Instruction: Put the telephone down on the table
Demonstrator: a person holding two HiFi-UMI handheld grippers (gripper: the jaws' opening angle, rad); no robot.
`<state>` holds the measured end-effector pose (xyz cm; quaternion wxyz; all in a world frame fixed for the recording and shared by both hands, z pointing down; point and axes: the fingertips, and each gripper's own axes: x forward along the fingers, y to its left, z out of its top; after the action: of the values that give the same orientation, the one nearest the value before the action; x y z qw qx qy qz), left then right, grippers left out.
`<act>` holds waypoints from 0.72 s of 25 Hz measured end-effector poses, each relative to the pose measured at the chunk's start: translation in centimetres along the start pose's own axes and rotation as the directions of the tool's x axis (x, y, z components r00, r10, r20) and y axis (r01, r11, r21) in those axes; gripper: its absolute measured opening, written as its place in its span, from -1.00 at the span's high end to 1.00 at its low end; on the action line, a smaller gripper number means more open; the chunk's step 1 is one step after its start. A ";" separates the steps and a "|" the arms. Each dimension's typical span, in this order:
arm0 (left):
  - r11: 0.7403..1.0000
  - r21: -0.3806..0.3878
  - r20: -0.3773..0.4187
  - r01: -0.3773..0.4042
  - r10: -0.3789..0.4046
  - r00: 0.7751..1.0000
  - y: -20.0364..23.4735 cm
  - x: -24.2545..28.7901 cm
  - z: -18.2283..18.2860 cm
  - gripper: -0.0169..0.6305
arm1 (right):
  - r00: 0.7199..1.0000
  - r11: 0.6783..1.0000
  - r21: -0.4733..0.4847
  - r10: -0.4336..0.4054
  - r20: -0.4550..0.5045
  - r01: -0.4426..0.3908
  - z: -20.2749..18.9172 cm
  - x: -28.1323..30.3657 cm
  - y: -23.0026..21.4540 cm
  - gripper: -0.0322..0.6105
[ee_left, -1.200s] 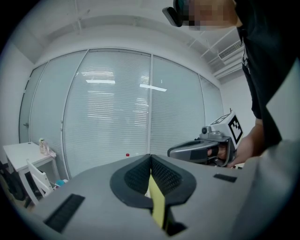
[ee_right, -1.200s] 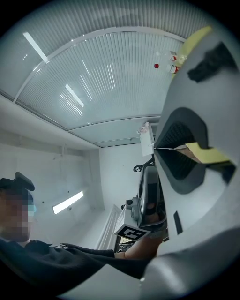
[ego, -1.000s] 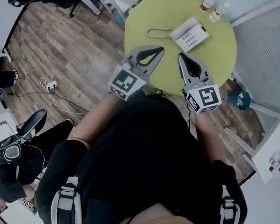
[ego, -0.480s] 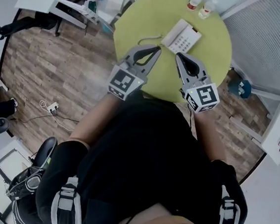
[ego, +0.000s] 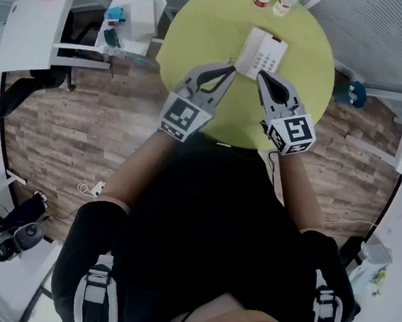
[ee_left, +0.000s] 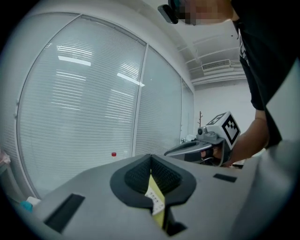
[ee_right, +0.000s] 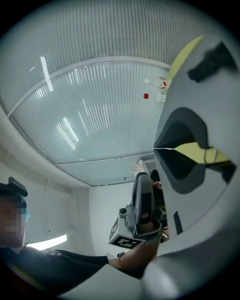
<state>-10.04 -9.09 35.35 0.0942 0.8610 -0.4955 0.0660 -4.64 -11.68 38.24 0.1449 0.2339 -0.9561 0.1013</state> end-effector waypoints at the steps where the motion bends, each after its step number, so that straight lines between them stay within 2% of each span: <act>1: 1.000 0.005 -0.002 0.020 -0.020 1.000 0.6 0.1 -0.4 0.91 | 1.000 1.000 0.009 -0.028 -0.003 0.028 -0.3 0.7 -0.2 0.84; 5: 0.996 0.020 0.009 0.089 -0.089 0.996 2.8 0.8 -1.8 0.91 | 0.990 0.989 0.040 -0.142 -0.022 0.143 -1.8 3.3 -1.5 0.84; 10: 0.989 0.031 0.042 0.148 -0.149 0.988 5.1 2.7 -3.3 0.91 | 0.956 0.952 0.085 -0.291 -0.034 0.293 -4.1 6.2 -3.9 0.84; 14: 0.983 0.057 0.062 0.177 -0.181 0.982 6.1 4.7 -4.7 0.91 | 0.917 0.911 0.098 -0.397 -0.045 0.400 -6.5 7.9 -6.0 0.84; 18: 0.982 0.039 0.059 0.186 -0.188 0.980 7.4 6.5 -6.6 0.91 | 0.873 0.866 0.116 -0.479 -0.092 0.487 -10.0 10.0 -8.3 0.81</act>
<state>-13.31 -16.70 43.88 0.0701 0.9068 -0.4139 0.0381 -6.85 -20.46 51.89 0.1781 0.4717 -0.8532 0.1336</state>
